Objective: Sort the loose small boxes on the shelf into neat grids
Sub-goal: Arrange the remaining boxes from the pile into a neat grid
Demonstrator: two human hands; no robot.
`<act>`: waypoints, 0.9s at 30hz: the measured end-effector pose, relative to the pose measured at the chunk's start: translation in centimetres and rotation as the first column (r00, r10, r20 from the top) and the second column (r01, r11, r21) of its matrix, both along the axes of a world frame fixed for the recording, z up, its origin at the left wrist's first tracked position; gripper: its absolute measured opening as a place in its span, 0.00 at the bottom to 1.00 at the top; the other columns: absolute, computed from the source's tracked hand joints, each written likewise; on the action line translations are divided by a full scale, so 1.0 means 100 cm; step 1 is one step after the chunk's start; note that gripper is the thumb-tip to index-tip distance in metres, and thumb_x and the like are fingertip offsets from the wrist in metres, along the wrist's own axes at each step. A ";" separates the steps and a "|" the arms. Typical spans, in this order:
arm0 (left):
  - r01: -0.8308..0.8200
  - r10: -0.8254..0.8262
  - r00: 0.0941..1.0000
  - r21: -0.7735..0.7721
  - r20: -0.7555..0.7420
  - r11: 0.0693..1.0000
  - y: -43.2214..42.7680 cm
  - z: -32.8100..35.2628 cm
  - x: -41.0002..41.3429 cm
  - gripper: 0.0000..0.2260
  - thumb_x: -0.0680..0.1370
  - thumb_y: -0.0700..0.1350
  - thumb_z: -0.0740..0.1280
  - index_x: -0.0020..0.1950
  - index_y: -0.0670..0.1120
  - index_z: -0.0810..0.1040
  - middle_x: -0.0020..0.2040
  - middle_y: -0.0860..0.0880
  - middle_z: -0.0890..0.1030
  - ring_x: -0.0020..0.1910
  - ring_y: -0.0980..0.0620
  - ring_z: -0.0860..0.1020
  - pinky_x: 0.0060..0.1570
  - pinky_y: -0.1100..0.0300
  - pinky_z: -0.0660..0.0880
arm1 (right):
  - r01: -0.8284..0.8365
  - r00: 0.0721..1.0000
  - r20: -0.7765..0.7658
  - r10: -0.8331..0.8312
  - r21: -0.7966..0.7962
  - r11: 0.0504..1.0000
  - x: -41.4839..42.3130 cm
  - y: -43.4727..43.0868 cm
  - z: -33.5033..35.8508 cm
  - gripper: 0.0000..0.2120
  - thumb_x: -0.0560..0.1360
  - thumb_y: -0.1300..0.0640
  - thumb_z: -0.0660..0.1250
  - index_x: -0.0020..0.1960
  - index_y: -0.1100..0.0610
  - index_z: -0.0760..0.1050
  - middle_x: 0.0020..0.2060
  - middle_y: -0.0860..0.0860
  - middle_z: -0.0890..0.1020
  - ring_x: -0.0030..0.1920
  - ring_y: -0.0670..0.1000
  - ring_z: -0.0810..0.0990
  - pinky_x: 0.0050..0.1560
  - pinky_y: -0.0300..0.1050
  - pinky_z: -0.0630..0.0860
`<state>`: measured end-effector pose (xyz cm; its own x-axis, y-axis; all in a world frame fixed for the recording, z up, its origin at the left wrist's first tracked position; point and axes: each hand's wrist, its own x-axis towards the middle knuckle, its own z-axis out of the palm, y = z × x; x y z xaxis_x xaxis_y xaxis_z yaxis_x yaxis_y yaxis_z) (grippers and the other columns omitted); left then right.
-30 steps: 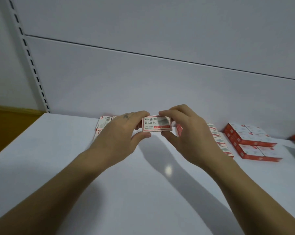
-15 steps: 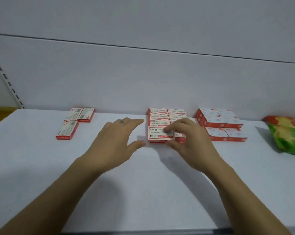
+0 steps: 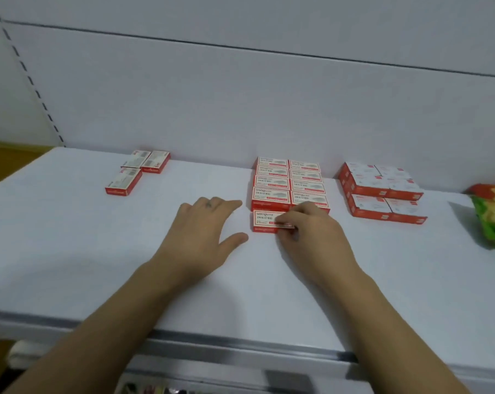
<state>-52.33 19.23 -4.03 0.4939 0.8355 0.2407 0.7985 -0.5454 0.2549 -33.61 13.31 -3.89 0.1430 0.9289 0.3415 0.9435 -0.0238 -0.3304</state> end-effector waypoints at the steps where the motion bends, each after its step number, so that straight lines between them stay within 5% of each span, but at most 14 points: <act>1: -0.001 0.001 1.000 0.003 0.006 1.000 -0.001 -0.001 0.000 0.26 0.77 0.61 0.58 0.74 0.55 0.61 0.71 0.53 0.68 0.68 0.51 0.65 0.66 0.53 0.60 | 0.002 1.000 0.016 -0.002 0.012 1.000 -0.002 0.000 0.000 0.11 0.76 0.54 0.65 0.55 0.51 0.82 0.52 0.48 0.79 0.51 0.50 0.76 0.46 0.39 0.68; 9: -0.013 0.014 0.998 -0.018 0.062 1.000 -0.005 -0.002 0.001 0.27 0.77 0.58 0.63 0.74 0.55 0.61 0.67 0.54 0.73 0.66 0.52 0.68 0.65 0.54 0.61 | 0.054 0.997 0.044 -0.058 0.075 0.996 -0.007 0.007 -0.005 0.10 0.75 0.53 0.64 0.51 0.53 0.82 0.46 0.50 0.78 0.45 0.52 0.77 0.39 0.42 0.67; 27: -0.021 0.020 1.000 0.034 0.010 0.999 -0.003 -0.005 0.004 0.28 0.76 0.61 0.61 0.74 0.54 0.60 0.67 0.55 0.72 0.66 0.53 0.68 0.66 0.54 0.62 | -0.028 1.000 0.004 0.028 0.053 0.998 -0.006 0.002 -0.005 0.11 0.77 0.54 0.63 0.54 0.54 0.81 0.49 0.51 0.79 0.49 0.53 0.77 0.46 0.45 0.75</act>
<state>-51.88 18.91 -4.51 0.4743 0.8367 0.2738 0.8071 -0.5375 0.2444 -34.21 13.56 -4.36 0.1157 0.9132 0.3906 0.9447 0.0203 -0.3273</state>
